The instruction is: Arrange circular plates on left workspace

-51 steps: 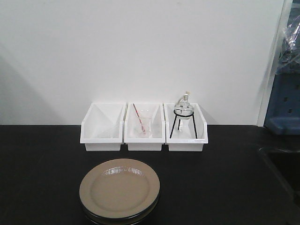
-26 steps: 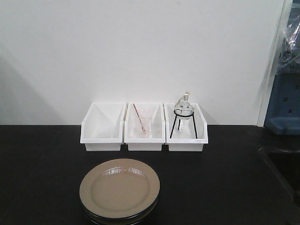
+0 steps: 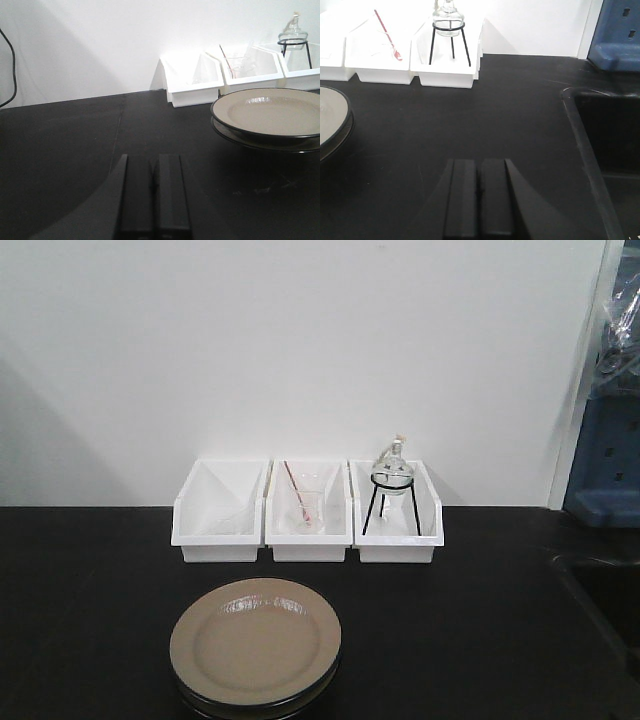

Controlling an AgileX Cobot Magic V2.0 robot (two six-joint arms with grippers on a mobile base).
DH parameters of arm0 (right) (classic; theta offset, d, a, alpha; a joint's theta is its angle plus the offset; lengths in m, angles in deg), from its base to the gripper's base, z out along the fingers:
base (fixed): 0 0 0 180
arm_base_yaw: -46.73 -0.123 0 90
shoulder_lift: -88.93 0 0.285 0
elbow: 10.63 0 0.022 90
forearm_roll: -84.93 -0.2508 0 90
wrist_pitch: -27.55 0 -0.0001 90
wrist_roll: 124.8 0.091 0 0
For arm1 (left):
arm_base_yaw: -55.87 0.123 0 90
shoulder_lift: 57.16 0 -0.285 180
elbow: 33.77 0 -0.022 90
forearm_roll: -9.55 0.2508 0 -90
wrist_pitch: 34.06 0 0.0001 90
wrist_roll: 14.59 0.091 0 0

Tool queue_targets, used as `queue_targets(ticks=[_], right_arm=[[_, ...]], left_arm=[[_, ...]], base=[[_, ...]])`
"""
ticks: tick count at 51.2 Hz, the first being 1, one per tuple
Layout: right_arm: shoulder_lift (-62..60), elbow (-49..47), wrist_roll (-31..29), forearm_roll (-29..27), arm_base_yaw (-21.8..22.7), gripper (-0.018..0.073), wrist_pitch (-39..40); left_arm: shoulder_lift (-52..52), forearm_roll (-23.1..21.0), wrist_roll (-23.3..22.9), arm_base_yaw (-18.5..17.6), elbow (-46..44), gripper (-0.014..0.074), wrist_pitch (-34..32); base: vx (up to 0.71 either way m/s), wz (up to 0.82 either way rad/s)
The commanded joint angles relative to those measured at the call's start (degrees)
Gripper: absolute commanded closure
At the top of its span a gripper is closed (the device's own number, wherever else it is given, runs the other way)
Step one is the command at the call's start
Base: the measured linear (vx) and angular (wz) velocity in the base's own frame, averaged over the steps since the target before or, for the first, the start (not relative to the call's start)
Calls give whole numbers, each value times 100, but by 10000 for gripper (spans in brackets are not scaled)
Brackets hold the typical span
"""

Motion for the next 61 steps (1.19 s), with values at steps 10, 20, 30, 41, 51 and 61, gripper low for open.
queue_targets(ticks=[10, 20, 30, 41, 51, 61], right_arm=[[-28, -169, -49, -38, 20, 564, -97], [-28, -169, -49, -38, 20, 564, -97], [-28, -169, -55, -38, 20, 564, -97], [-22, -169, -51, -18, 11, 564, -135], [130, -257, 2744, 3573, 6, 564, -721], [-420, 49, 8438, 8197, 13, 564, -168]], left_arm=[[35, -10, -58, -8, 111, 596, -490], [35, -10, -58, -8, 111, 596, -490], [35, -10, -58, -8, 111, 596, -490], [35, -10, -58, -8, 111, 596, -490], [35, -10, -58, -8, 111, 596, -490], [35, -10, -58, -8, 111, 596, -484]], base=[[0, 0], [0, 0], [0, 0], [0, 0], [0, 0], [0, 0]])
